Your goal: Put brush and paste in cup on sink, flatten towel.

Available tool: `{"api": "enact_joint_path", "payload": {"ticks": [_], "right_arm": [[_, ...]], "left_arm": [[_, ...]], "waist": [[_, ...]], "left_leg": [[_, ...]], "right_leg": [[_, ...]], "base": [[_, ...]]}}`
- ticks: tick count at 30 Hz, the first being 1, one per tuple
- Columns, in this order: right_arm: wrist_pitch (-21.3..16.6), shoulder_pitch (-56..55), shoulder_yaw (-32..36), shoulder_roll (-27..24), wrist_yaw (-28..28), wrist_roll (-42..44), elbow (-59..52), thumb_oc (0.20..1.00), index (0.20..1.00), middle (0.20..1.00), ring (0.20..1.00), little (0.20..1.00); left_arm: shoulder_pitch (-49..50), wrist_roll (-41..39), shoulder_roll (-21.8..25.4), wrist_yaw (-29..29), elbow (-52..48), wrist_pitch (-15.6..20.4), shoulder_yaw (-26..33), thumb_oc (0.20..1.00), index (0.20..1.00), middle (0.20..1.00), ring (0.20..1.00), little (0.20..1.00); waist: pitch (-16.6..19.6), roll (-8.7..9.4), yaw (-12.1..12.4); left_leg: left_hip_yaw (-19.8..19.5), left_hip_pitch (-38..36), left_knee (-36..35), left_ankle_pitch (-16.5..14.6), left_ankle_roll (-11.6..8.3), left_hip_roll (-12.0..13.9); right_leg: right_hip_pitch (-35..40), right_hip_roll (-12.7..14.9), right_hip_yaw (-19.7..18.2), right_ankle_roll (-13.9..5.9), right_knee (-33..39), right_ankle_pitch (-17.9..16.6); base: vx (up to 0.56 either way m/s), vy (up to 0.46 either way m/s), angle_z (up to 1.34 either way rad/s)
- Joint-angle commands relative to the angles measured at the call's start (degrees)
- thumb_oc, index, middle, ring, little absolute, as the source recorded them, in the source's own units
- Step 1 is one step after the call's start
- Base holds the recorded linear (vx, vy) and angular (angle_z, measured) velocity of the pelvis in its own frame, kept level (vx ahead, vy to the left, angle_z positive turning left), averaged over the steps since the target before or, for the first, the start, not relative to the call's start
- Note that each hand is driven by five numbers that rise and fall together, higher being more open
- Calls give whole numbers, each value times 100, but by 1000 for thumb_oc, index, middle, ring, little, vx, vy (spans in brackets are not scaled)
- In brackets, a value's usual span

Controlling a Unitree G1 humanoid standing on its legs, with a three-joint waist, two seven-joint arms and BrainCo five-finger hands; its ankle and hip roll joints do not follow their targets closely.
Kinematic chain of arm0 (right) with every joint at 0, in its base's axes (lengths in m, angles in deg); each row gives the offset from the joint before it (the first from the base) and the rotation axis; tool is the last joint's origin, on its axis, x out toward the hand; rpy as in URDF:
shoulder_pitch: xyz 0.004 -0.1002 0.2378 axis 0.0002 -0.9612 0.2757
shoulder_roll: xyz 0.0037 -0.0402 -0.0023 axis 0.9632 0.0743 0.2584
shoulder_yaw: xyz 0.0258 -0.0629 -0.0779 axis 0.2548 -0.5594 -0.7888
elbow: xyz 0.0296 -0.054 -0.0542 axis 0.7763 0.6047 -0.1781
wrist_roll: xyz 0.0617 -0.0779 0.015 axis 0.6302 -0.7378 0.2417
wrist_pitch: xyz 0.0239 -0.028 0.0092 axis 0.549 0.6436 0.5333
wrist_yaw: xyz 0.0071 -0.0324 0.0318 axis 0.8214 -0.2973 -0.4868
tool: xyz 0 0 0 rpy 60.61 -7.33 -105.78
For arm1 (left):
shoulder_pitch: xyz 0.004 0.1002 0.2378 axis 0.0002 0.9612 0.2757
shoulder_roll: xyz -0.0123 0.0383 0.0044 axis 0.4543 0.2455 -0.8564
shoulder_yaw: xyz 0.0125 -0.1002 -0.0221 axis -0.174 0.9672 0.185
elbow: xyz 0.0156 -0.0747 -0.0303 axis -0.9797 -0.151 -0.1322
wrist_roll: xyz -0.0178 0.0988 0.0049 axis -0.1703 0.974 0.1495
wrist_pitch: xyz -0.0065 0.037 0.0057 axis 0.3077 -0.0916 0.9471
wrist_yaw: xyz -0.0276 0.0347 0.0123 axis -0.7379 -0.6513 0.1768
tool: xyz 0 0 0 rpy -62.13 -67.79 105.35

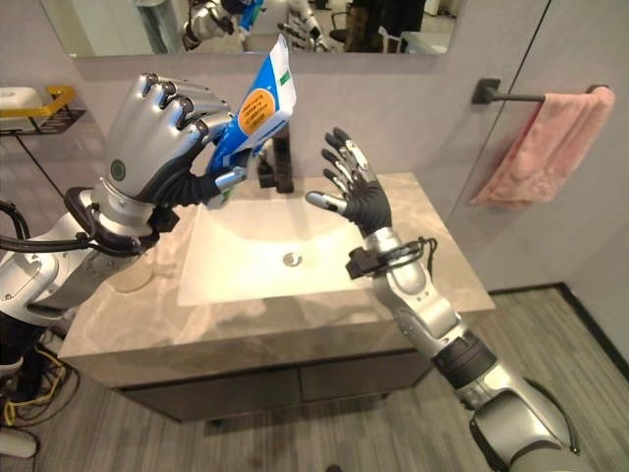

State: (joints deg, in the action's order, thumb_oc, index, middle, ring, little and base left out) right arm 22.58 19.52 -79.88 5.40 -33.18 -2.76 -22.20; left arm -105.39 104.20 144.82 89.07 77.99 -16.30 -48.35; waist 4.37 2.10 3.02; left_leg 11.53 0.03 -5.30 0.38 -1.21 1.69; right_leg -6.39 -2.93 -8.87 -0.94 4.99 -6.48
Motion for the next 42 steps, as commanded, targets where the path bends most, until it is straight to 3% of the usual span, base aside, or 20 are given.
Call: {"api": "enact_joint_path", "payload": {"ticks": [1,13,22,33,37,42], "right_arm": [[-509,436,173,-98,-133,-41,-390,1000,1000,1000,1000,1000],[-520,972,-53,-583,-276,91,-700,1000,1000,1000,1000,1000],[-277,1440,-424,-1436,-377,116,-757,1000,1000,1000,1000,1000],[-28,1479,-783,-1380,-579,590,-462,1000,1000,1000,1000,1000],[-16,1539,-1030,-1268,-980,1252,-360,1000,1000,1000,1000,1000],[-101,1559,-1004,-1044,-1009,1412,-194,1000,1000,1000,1000,1000]], "left_arm": [[-238,-360,-102,35,484,3,9,200,200,200,200,200],[286,-649,179,-307,112,297,176,200,200,200,200,200],[477,-941,363,-492,120,352,167,200,200,200,200,200],[314,-841,188,-509,397,229,-81,200,200,200,200,200],[-41,-707,77,-534,496,245,-477,200,200,200,200,200],[-256,-551,45,-569,453,277,-751,200,200,200,200,200]], "waist": [[208,142,112],[187,218,166],[160,298,149],[134,322,145],[133,336,159],[149,325,189]], "left_leg": [[11,-120,30,-23,-193,33],[-31,-66,30,-2,-225,45],[-24,-33,30,8,-260,55],[-13,-30,30,17,-269,72],[-31,-29,30,17,-266,71],[-44,-31,30,13,-253,57]], "right_leg": [[90,400,304,-540,-38,-124],[72,393,333,-535,-23,-125],[33,383,351,-528,-10,-150],[25,374,343,-512,-13,-152],[26,379,346,-511,-10,-150],[29,384,352,-505,-15,-149]], "base": [[0,0,0],[0,0,0],[0,0,0],[0,0,0],[0,0,0],[0,0,0]]}}
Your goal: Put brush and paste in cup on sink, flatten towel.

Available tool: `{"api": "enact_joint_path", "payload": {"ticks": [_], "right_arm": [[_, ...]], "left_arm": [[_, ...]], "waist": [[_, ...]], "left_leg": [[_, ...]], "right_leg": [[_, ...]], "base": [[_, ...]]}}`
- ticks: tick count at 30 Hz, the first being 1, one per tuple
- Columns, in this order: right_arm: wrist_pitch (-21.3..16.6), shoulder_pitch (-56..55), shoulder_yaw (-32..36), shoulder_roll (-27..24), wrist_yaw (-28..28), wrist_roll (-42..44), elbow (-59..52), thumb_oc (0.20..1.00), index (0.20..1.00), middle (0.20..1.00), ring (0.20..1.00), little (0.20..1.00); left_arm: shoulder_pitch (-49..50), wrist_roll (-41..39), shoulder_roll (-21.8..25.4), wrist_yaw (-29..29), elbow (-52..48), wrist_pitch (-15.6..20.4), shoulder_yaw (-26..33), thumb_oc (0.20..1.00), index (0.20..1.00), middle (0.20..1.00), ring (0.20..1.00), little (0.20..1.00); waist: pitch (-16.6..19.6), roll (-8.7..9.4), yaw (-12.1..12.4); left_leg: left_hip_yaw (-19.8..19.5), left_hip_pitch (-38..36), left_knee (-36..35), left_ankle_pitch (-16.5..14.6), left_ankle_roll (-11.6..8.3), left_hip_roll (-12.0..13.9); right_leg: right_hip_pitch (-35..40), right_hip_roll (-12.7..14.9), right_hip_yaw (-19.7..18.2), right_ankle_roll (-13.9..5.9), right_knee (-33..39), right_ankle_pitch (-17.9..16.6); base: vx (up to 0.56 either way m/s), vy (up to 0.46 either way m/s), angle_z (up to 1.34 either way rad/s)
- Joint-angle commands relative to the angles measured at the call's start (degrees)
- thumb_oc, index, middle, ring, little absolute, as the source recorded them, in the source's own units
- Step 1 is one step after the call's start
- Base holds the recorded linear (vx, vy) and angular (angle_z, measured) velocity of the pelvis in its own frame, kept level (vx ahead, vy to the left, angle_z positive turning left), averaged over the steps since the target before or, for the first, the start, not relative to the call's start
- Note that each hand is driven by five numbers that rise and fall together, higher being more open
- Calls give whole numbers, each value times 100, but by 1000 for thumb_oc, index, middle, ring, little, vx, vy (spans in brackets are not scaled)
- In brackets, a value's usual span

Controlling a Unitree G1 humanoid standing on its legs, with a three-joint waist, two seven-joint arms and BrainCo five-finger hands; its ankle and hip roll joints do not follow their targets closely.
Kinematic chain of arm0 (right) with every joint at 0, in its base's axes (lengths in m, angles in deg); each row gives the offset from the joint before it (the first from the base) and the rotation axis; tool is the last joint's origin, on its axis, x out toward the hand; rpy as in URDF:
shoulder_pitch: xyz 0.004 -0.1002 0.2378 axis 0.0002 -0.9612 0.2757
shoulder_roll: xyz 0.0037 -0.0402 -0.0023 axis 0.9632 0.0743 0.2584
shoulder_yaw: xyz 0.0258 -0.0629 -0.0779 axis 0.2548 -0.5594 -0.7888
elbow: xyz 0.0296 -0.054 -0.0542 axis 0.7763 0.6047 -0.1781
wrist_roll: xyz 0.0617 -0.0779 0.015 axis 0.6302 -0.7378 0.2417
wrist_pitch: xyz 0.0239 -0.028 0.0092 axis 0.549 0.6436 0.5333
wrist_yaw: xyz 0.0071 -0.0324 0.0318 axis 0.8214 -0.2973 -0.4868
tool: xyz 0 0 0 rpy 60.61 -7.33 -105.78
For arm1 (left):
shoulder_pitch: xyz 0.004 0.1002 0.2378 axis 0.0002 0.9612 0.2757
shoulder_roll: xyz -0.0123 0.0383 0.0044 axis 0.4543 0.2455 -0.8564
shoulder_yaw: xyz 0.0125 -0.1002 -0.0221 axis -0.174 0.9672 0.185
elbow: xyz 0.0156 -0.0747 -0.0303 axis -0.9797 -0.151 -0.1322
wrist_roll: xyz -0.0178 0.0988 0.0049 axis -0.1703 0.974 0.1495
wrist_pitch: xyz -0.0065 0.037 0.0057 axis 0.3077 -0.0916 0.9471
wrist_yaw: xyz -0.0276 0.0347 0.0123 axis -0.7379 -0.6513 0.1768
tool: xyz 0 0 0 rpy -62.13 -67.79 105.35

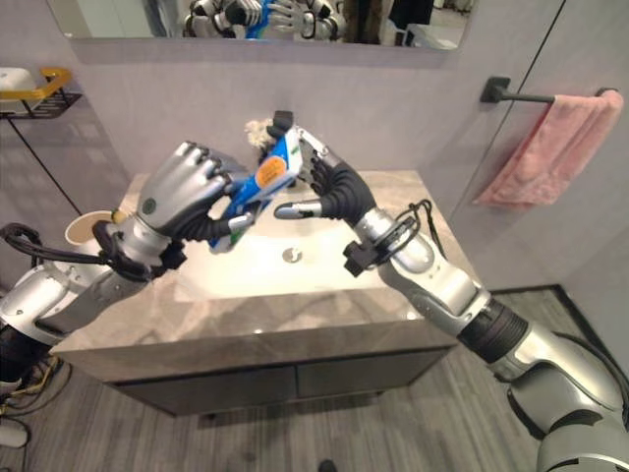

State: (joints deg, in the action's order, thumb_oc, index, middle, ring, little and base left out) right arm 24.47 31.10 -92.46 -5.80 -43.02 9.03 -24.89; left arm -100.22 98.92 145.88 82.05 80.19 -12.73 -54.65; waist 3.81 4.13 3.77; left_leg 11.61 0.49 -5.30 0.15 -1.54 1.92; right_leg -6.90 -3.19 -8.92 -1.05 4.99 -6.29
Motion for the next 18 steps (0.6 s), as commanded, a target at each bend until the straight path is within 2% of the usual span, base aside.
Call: {"api": "enact_joint_path", "payload": {"ticks": [1,5,18], "right_arm": [[-318,410,292,149,-28,252,110,1000,1000,1000,1000,1000],[-357,438,319,364,-68,299,268,1000,1000,1000,1000,1000],[-398,425,364,616,-76,455,423,1000,1000,1000,1000,1000]], "left_arm": [[-796,2,-64,139,193,-71,-140,200,200,200,200,200],[-850,37,-106,149,135,-25,-195,200,200,200,200,200],[-766,-58,67,69,-208,93,-90,200,200,200,200,200]], "waist": [[209,119,125],[223,116,144],[246,124,230]], "left_leg": [[-60,-80,30,33,-215,33],[-66,-89,30,33,-208,24],[-82,-92,30,35,-198,10]], "right_leg": [[80,412,358,-495,-16,-169],[89,422,367,-496,-18,-176],[105,430,400,-499,-24,-188]], "base": [[0,0,0],[0,0,0],[0,0,0]]}}
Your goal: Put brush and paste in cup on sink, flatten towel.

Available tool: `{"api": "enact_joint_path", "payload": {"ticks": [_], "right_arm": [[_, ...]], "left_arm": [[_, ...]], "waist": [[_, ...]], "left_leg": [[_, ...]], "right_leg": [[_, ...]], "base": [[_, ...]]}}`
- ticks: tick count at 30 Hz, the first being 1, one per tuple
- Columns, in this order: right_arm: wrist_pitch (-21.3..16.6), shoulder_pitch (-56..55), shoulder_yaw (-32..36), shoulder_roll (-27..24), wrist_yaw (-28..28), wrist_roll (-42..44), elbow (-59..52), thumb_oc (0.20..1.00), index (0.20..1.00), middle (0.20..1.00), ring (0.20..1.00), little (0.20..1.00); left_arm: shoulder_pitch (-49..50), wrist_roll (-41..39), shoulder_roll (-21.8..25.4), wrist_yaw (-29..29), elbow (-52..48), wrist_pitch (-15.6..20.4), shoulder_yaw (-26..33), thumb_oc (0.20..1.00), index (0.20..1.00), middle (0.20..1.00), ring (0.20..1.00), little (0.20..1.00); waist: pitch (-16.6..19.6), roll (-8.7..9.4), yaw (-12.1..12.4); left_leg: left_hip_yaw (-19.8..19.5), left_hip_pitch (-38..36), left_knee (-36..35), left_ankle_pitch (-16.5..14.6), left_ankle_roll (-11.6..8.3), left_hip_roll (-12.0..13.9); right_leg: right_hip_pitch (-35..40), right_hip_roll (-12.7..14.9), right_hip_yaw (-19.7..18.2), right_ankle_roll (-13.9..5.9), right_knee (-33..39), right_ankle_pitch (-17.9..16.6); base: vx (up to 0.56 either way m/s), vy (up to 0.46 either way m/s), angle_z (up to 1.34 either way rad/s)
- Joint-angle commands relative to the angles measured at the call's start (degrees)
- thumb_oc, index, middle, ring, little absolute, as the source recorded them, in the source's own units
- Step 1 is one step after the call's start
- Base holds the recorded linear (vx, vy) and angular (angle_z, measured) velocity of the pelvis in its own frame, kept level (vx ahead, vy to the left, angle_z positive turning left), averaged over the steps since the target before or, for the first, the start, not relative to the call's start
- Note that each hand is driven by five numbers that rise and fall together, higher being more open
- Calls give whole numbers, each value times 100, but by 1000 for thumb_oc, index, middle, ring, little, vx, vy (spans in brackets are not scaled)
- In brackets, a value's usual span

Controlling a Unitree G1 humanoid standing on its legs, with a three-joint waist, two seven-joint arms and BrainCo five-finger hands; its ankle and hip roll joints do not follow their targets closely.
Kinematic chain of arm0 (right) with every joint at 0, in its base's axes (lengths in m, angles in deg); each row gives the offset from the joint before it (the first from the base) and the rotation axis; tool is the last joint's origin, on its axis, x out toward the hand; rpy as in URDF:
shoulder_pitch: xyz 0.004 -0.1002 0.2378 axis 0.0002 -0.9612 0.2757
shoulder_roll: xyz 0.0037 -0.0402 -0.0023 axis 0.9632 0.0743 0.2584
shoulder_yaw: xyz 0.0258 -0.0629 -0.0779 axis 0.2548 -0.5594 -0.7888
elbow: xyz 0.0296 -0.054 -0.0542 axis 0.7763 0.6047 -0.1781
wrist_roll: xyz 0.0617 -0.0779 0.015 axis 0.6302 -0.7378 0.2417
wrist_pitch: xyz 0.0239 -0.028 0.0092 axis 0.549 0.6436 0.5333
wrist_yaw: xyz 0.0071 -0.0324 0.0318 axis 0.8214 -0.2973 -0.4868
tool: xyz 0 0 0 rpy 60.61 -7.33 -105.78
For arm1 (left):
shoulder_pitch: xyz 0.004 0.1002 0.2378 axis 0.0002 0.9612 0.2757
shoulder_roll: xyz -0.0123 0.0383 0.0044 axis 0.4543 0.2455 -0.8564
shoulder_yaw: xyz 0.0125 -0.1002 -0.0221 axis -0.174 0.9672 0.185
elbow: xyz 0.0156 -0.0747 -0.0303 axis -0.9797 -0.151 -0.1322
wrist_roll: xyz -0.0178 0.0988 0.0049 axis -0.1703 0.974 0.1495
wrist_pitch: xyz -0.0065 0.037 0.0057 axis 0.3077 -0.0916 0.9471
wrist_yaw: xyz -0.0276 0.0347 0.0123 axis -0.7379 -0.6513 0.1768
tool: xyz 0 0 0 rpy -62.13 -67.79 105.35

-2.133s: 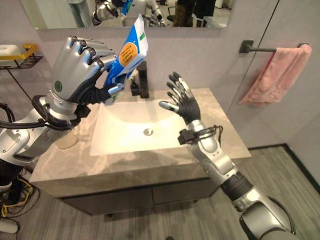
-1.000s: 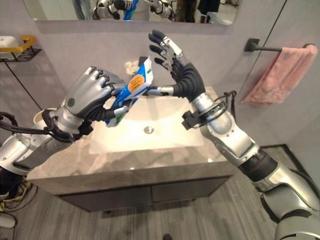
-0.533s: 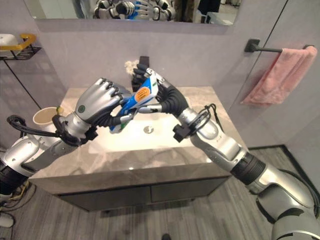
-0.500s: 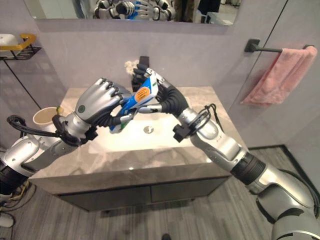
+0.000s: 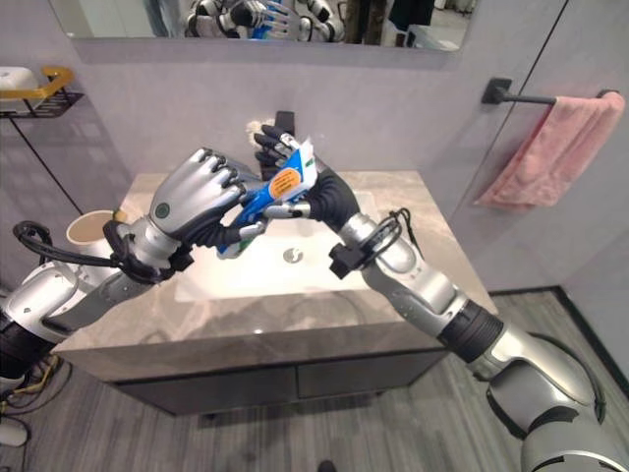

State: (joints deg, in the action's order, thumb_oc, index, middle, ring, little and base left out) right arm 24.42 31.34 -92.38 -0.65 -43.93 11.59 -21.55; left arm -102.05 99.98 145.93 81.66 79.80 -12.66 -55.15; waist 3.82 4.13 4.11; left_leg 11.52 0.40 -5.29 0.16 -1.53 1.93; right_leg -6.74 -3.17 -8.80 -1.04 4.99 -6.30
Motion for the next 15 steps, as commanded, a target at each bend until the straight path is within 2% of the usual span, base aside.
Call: {"api": "enact_joint_path", "payload": {"ticks": [1,4,5,6,9,10,15], "right_arm": [[-393,404,353,103,15,200,91,1000,1000,1000,1000,1000],[-457,375,443,228,88,205,127,1000,1000,1000,1000,1000],[-478,344,487,292,119,195,127,536,536,536,536,536],[-503,314,537,359,140,199,125,200,200,200,200,200],[-532,322,663,495,319,120,206,200,200,200,200,200],[-515,345,721,671,322,185,291,200,200,200,200,200],[-686,266,947,1056,462,125,272,200,200,200,200,200]], "left_arm": [[-574,-164,65,104,-176,84,-31,200,200,200,200,200],[-528,-208,84,108,-249,113,36,200,200,200,200,200],[-527,-224,81,109,-265,124,43,200,200,200,200,200],[-516,-239,78,110,-280,142,53,200,200,200,200,200],[-478,-395,2,50,-184,97,109,200,200,200,200,200],[-804,-557,-249,74,-125,27,-34,200,200,200,200,200],[-1196,-731,-545,18,-85,48,-231,200,200,200,200,200]], "waist": [[245,123,194],[248,126,221],[252,118,225],[256,115,226],[268,107,224],[290,78,176],[309,40,135]], "left_leg": [[-73,-83,29,34,-199,9],[-84,-80,29,37,-197,8],[-85,-82,29,39,-194,9],[-91,-86,29,36,-191,7],[-97,-93,29,41,-186,11],[-96,-98,29,42,-182,11],[-87,-122,29,47,-174,22]], "right_leg": [[89,428,388,-500,-24,-187],[98,431,394,-497,-26,-186],[102,433,404,-494,-28,-184],[105,431,402,-494,-29,-178],[119,433,419,-496,-32,-175],[123,432,413,-493,-36,-176],[140,424,393,-489,-49,-178]], "base": [[0,0,0],[0,0,0],[0,0,0],[0,0,0],[0,0,0],[0,0,0],[0,0,0]]}}
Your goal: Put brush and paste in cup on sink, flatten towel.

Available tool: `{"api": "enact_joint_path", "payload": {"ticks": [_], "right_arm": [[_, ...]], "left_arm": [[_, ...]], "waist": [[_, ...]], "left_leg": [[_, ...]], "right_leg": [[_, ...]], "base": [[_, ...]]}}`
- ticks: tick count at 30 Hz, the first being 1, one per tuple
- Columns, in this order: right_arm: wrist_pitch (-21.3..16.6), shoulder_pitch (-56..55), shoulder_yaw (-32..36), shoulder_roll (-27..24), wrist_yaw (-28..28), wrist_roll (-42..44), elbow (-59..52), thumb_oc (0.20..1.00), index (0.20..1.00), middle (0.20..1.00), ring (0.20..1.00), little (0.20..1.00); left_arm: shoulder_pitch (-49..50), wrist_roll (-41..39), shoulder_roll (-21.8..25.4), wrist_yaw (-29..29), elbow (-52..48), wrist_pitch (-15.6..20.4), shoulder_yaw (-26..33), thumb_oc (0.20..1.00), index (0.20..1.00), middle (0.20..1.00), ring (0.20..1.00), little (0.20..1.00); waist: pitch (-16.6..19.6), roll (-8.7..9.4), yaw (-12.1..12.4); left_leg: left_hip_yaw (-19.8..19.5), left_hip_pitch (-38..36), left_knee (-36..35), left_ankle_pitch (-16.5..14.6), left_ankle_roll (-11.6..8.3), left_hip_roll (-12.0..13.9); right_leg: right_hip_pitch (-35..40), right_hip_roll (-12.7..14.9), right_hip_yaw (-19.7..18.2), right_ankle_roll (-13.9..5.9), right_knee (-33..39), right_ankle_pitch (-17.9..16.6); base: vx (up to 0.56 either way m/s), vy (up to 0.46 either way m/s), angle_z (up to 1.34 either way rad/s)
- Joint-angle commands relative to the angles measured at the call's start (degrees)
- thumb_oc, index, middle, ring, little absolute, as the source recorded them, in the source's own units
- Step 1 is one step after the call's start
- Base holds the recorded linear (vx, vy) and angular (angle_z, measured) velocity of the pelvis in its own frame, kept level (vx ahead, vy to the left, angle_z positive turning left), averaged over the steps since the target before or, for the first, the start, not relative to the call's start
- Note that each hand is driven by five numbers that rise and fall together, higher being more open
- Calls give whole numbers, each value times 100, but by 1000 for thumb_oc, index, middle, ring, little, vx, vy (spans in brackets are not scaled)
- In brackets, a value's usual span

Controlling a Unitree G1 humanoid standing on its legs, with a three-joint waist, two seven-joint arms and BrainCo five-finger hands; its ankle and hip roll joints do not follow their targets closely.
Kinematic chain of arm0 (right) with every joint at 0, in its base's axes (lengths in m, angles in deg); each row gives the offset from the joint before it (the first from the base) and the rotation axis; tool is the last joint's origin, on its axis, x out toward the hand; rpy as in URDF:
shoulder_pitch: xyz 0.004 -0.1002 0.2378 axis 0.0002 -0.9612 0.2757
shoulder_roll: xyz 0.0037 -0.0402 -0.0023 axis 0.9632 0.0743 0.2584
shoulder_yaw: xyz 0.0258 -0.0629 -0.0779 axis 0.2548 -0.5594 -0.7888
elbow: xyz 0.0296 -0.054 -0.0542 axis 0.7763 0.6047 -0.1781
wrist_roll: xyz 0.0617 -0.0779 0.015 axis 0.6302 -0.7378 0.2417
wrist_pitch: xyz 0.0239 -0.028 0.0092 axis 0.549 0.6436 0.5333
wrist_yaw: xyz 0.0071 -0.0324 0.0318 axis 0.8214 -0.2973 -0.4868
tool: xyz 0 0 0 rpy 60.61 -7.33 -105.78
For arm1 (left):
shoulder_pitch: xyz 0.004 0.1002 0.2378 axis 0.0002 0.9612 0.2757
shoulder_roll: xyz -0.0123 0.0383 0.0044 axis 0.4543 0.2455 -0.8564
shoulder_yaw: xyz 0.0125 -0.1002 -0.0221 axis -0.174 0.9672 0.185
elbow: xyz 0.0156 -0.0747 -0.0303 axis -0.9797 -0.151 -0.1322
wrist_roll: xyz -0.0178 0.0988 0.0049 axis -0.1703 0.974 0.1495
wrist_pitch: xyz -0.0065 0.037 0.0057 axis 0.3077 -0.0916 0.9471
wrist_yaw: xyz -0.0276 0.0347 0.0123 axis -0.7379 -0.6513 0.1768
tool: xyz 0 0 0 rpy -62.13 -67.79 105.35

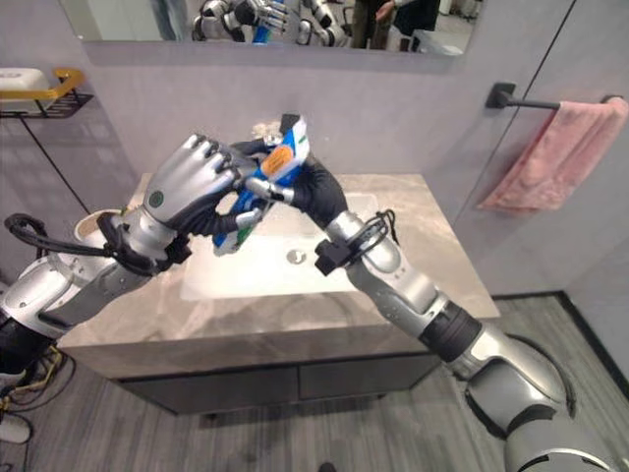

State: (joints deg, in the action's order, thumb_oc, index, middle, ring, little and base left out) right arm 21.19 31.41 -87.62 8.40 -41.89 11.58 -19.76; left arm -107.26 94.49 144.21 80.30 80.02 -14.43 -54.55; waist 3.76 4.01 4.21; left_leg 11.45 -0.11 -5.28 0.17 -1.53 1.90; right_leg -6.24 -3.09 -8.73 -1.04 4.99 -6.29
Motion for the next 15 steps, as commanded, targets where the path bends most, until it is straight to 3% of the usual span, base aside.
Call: {"api": "enact_joint_path", "payload": {"ticks": [1,6,7,8,9,10,15], "right_arm": [[-401,90,445,253,189,100,36,200,200,200,200,200],[-625,26,766,262,687,-278,41,200,200,200,200,200],[-651,-32,882,358,865,-425,44,200,200,200,200,200],[-648,-37,892,355,878,-438,36,200,200,200,200,200],[-623,-95,1059,447,965,-519,44,200,200,200,200,200],[-625,-94,1088,509,1019,-540,47,200,200,200,200,200],[-668,-125,1307,617,1242,-584,54,200,200,200,200,200]], "left_arm": [[-343,-82,-481,258,706,385,-413,200,200,200,200,200],[629,187,-140,393,683,275,85,200,200,200,200,200],[645,198,-301,337,249,173,128,278,278,278,278,278],[638,190,-298,315,222,149,122,278,278,278,278,278],[675,188,-389,237,74,204,172,614,614,614,614,614],[719,163,-445,238,-20,220,224,1000,1000,1000,1000,1000],[1105,-22,-757,315,-138,165,620,1000,1000,1000,1000,1000]], "waist": [[312,41,94],[339,55,208],[357,44,208],[352,50,214],[359,63,235],[361,71,239],[356,115,285]], "left_leg": [[-65,-97,28,55,-188,28],[-136,-92,28,55,-196,34],[-167,-95,28,53,-190,33],[-171,-97,28,52,-190,32],[-196,-102,28,59,-189,42],[-208,-106,28,62,-189,43],[-278,-116,28,70,-190,35]], "right_leg": [[101,411,383,-492,-55,-176],[142,435,459,-475,-58,-137],[161,435,488,-469,-58,-127],[165,436,492,-469,-58,-125],[194,436,527,-461,-65,-110],[208,438,544,-456,-66,-105],[271,443,627,-426,-85,-72]], "base": [[0,0,0],[-1,-6,0],[-9,-23,5],[-10,-40,19],[-6,-30,26],[-12,-35,24],[-11,-15,6]]}}
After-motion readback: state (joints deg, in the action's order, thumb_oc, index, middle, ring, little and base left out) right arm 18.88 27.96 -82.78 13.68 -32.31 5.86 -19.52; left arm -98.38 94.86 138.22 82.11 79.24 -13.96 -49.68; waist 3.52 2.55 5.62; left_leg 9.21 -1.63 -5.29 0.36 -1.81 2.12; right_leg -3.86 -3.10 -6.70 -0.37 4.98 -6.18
